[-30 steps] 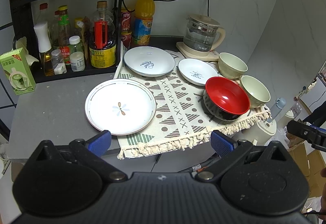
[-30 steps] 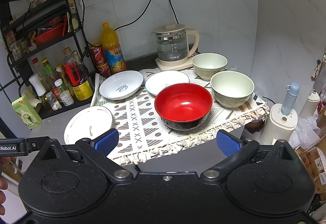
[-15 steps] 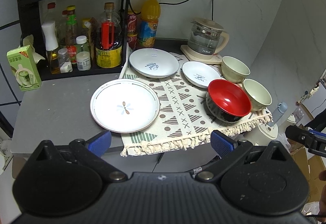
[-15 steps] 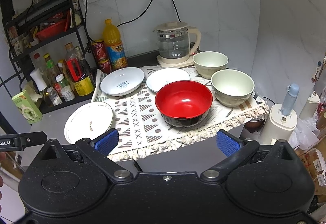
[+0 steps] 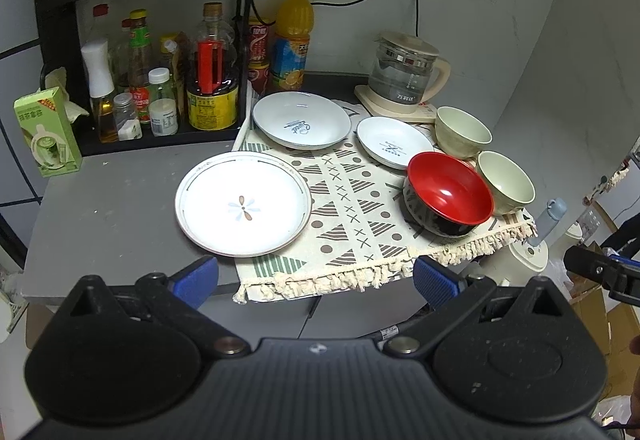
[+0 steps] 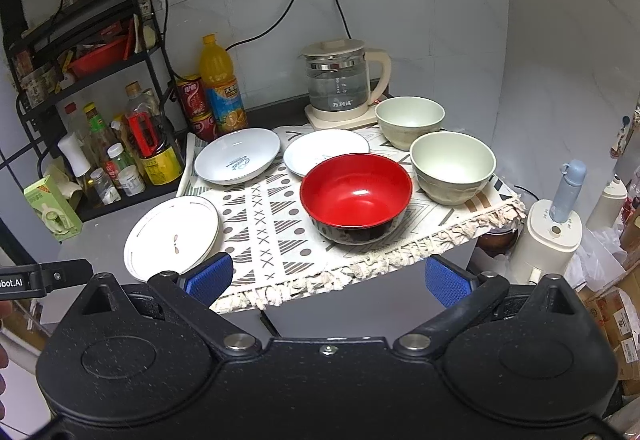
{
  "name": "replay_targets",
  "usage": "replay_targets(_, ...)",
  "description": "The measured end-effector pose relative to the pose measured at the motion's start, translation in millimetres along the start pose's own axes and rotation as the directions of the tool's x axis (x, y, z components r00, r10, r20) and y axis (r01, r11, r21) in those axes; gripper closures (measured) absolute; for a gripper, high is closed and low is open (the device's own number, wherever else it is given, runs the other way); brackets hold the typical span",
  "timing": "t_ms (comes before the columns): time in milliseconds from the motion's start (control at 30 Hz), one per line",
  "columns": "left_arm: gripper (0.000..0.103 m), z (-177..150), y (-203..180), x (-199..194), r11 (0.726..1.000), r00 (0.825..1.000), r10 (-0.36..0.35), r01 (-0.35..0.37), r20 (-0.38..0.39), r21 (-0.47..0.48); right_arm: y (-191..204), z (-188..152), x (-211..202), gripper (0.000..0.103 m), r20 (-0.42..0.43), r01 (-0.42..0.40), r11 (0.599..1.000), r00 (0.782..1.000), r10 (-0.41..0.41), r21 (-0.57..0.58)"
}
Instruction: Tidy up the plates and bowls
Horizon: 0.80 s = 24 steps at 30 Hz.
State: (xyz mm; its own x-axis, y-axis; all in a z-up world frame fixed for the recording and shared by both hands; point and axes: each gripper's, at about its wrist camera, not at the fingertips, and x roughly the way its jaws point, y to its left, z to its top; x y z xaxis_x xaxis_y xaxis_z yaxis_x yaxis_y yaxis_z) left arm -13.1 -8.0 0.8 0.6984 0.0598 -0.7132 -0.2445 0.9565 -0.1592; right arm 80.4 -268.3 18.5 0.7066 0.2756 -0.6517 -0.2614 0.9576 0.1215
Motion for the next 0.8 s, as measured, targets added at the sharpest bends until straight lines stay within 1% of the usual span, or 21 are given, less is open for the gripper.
replay_targets(167, 0.000, 5.7, -11.8, 9.9, 1.000, 1.000, -0.009, 0.009, -0.015, 0.014, -10.1, 3.4, 2.3, 0.000, -0.002, 0.011, 1.000, 1.000, -0.011, 0.016)
replay_targets(400, 0.000, 24.1, -29.9, 34.2, 0.999, 0.999, -0.028, 0.029, -0.027, 0.033, -21.8, 15.0, 17.2, 0.000, -0.004, 0.033, 0.999, 0.999, -0.033, 0.030)
replay_targets(533, 0.000, 39.9, -40.0, 55.8, 0.999, 0.999, -0.024, 0.025, -0.028, 0.036, -31.8, 25.5, 33.5, 0.000, -0.013, 0.054, 0.998, 0.999, -0.053, 0.045)
replay_targets(667, 0.000, 59.6, -47.5, 79.2, 0.999, 0.999, -0.037, 0.038, -0.031, 0.037, -39.3, 37.9, 50.2, 0.000, -0.014, 0.057, 0.997, 0.998, -0.056, 0.042)
replay_targets(800, 0.000, 78.8, -54.1, 102.4, 0.998, 0.998, -0.044, 0.046, -0.046, 0.045, -45.5, 51.5, 68.9, 0.000, -0.024, 0.080, 0.995, 0.997, -0.079, 0.051)
